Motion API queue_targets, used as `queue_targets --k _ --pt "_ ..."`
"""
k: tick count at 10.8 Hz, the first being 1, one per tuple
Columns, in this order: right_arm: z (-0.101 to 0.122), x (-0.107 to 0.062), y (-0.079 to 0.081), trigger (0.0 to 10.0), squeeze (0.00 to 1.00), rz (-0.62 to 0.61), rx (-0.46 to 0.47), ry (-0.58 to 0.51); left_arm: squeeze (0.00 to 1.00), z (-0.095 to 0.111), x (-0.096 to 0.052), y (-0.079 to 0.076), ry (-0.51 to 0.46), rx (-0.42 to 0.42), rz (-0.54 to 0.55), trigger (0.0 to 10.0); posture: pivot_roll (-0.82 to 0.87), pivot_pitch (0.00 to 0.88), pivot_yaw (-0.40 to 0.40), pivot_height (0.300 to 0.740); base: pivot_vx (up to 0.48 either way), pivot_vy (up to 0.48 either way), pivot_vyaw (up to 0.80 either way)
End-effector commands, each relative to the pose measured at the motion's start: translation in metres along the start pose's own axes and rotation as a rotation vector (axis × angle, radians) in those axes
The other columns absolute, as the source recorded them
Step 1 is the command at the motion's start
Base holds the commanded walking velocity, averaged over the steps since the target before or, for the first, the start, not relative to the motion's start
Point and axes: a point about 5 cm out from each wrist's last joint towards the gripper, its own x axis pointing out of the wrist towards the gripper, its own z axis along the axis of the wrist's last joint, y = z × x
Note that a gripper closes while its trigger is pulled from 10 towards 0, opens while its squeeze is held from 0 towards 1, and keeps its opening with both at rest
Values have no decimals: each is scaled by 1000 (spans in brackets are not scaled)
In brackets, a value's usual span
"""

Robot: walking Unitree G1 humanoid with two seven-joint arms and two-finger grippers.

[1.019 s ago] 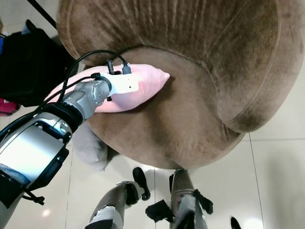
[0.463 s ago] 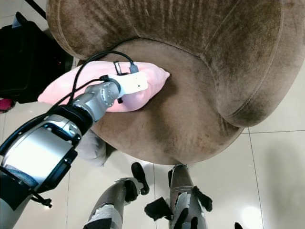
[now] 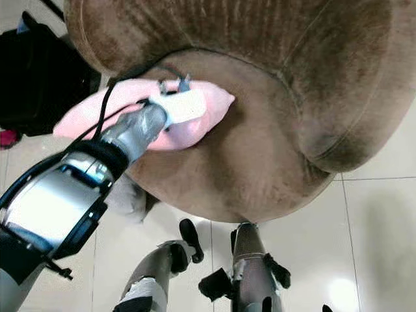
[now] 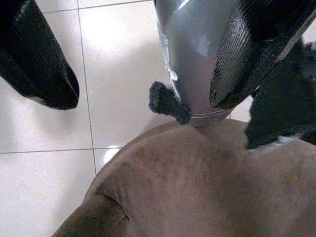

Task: Move the pillow to the sofa from floor

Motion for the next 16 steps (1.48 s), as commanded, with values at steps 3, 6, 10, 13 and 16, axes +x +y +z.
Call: queue_targets --k 3,6,10,13,16 --pt "4 -6 20 10000 0 67 74 25 1000 11 1 4 -16 -87 16 10000 -509 577 251 740 0 0 0" --pt "3 0 21 10000 0 78 74 15 1000 29 1 28 -73 -183 63 10000 -487 569 246 740 0 0 0" --pt "4 18 19 10000 0 98 65 -27 1000 43 -3 61 -130 -326 126 10000 -450 537 224 740 0 0 0" --pt "5 53 15 10000 0 149 34 -106 0 32 -2 58 -101 -332 111 10000 -395 458 162 740 0 0 0" --pt "8 74 15 10000 0 172 22 -146 0 7 -4 58 -54 -385 118 10000 -361 397 139 740 0 0 0"
